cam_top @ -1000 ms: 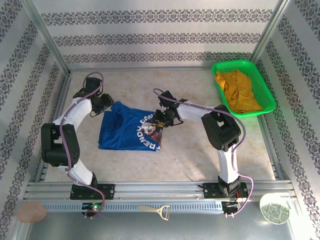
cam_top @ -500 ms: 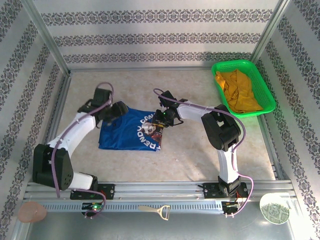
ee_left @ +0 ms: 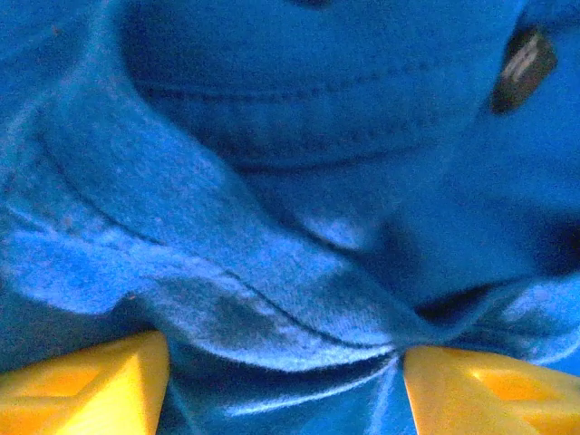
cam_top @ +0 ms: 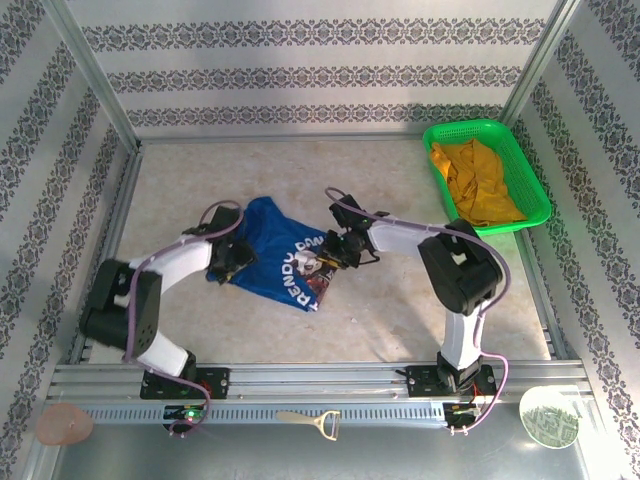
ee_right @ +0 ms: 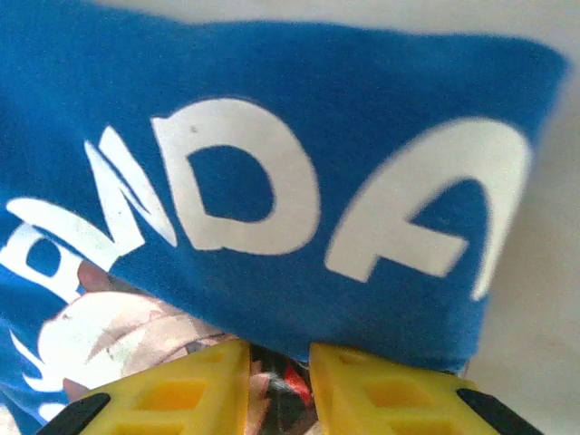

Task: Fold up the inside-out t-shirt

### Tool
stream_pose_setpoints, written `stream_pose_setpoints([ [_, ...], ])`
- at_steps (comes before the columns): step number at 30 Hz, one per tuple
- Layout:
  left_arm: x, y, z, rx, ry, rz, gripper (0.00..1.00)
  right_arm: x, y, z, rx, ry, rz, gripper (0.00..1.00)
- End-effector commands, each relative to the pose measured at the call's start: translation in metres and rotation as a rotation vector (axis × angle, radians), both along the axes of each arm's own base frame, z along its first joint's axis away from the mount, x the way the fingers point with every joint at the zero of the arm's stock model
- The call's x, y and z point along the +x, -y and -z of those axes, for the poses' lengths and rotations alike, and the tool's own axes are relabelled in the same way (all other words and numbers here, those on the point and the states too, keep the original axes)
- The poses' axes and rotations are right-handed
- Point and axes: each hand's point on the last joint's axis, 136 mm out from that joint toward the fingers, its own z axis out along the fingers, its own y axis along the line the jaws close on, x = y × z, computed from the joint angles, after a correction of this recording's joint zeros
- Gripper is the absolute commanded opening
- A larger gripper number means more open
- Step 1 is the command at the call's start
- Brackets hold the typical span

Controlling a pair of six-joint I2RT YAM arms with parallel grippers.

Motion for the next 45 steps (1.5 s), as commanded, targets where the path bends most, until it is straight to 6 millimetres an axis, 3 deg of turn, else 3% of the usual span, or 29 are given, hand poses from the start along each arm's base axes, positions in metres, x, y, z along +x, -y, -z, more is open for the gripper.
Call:
stream_pose_setpoints([
  [1,0.06,0.022,-0.01,-0.007,0.095,0.174,0.7,-0.063,0.049,0.039,-0.181,-0.201,0.144,0.33],
  [7,0.147,0.079,-0.008,-0.138,0.125,0.358,0.7,-0.109,0.047,0.028,-0.154,-0.209,0.185,0.34],
  [9,0.169,0.095,-0.017,-0.162,0.145,0.408,0.7,-0.11,0.039,0.012,-0.119,-0.171,0.177,0.35],
  [11,0.184,0.102,-0.039,-0.172,0.183,0.432,0.72,-0.099,0.035,-0.012,-0.094,-0.092,0.163,0.35],
  [14,0.185,0.101,-0.083,-0.164,0.253,0.438,0.76,-0.06,0.046,-0.058,-0.056,0.057,0.156,0.37],
  [17,0.166,0.096,-0.113,-0.182,0.295,0.408,0.8,-0.01,0.076,-0.094,-0.049,0.194,0.167,0.39],
  [20,0.151,0.09,-0.118,-0.204,0.327,0.359,0.83,0.04,0.104,-0.116,-0.075,0.298,0.126,0.46],
  [22,0.148,0.086,-0.111,-0.2,0.325,0.338,0.83,0.072,0.111,-0.123,-0.058,0.324,0.065,0.51],
  [28,0.16,0.087,-0.082,-0.218,0.282,0.317,0.84,0.129,0.107,-0.107,-0.109,0.314,-0.091,0.55],
  [31,0.17,0.088,-0.074,-0.222,0.268,0.322,0.84,0.145,0.1,-0.094,-0.135,0.306,-0.148,0.55],
  [35,0.177,0.092,-0.065,-0.234,0.251,0.334,0.84,0.155,0.091,-0.083,-0.152,0.306,-0.192,0.56],
  [45,0.18,0.095,-0.039,-0.26,0.203,0.326,0.85,0.156,0.071,-0.05,-0.196,0.247,-0.254,0.5],
])
